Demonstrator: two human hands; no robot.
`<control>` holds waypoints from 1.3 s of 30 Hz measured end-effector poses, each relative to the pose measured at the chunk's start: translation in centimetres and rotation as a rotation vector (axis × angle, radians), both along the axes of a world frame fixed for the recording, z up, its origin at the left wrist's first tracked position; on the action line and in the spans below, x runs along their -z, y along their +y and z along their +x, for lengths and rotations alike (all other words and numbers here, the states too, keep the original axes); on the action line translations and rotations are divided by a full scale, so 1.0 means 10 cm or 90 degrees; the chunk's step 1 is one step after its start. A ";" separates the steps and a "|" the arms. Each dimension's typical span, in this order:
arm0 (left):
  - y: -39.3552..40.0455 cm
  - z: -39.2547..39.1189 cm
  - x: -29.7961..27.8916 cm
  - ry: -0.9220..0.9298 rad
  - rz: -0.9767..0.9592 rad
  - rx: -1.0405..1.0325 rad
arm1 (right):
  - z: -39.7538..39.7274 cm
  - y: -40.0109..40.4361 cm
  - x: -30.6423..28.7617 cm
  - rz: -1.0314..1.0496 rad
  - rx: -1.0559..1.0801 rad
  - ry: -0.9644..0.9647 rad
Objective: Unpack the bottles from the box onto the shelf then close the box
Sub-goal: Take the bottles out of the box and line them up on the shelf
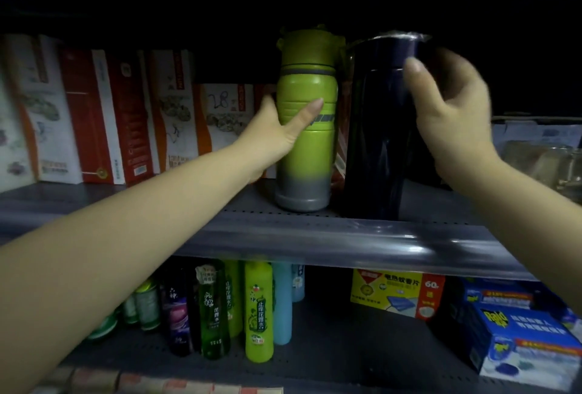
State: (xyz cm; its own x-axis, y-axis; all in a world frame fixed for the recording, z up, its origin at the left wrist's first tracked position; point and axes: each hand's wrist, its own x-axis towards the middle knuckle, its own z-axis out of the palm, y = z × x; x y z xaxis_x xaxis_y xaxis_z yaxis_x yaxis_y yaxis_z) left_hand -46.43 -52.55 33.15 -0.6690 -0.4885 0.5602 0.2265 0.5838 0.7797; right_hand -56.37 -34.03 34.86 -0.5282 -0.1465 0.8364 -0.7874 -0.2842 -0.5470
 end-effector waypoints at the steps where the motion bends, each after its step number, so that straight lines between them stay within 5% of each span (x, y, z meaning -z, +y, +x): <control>1: 0.01 0.04 0.06 -0.013 -0.009 -0.004 | 0.04 0.05 0.05 -0.048 0.022 0.034; 7: 0.12 0.55 0.49 0.075 0.018 -0.064 | 0.57 0.15 0.53 -0.004 -0.120 0.146; 14: 0.38 1.91 1.48 0.152 0.041 -0.231 | 1.40 -0.29 1.35 0.113 -0.482 -0.009; 22: 0.75 3.60 3.20 -0.064 0.070 -0.630 | 2.88 -0.98 2.58 0.346 -0.857 -0.199; 32: 1.75 5.18 5.11 -0.269 0.338 -0.907 | 4.73 -0.80 4.42 0.686 -1.039 -0.299; 39: 2.19 5.58 6.24 -0.306 0.558 -0.933 | 5.26 -0.68 5.58 0.857 -0.983 -0.254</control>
State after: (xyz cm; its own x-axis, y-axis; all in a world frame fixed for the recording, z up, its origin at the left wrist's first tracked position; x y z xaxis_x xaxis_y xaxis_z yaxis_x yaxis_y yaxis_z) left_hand 9.35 -30.65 -29.23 0.5381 -0.8005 -0.2638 -0.3700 -0.5056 0.7794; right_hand -3.74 -40.86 -20.99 0.5107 -0.8242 -0.2447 -0.1645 0.1857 -0.9687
